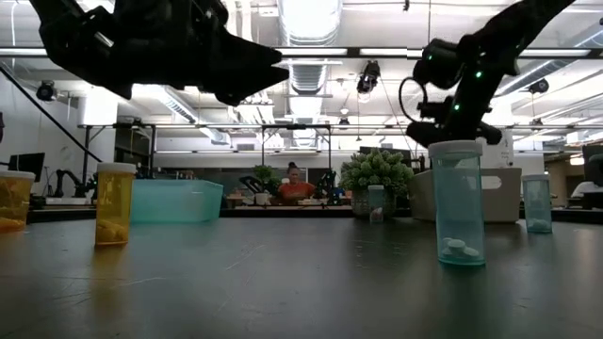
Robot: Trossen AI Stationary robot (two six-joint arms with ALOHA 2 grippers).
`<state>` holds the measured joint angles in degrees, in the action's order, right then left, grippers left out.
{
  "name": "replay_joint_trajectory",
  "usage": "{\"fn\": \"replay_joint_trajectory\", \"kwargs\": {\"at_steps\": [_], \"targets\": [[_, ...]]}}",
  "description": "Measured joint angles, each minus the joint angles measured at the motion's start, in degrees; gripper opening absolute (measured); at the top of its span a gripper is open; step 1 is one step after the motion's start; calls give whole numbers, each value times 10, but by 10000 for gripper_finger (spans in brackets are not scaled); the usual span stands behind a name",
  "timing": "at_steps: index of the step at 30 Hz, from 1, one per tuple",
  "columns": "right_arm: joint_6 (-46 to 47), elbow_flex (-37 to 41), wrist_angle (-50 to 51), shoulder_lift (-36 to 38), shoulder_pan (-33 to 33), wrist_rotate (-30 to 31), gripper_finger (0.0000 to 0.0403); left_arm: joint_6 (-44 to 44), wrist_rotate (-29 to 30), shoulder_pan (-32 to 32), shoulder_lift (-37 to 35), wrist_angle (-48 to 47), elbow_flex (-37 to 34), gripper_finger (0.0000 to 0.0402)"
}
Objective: Pick and place medicine bottles into bin by pill shape (circle, oval)
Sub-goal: Put the pink tablet bottle into the white bin, then put the left orange capsule bottle into the green bin
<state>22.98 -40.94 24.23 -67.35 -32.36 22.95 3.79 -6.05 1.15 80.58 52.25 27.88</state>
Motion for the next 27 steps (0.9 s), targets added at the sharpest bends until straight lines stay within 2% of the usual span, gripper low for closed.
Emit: {"fn": "replay_joint_trajectory", "kwargs": {"at_steps": [7, 14, 21, 27], "targets": [[-2, 0, -10, -57, -15, 6, 111, 0, 21, 0, 0, 0, 3, 250], [-2, 0, -17, -75, -16, 11, 137, 0, 21, 0, 0, 7, 4, 250], [-10, -1, -18, -59, -16, 12, 142, -7, 21, 0, 0, 8, 5, 250], [-12, -24, 19, -7, -12, 5, 143, -85, 34, -2, 0, 8, 11, 250]]}}
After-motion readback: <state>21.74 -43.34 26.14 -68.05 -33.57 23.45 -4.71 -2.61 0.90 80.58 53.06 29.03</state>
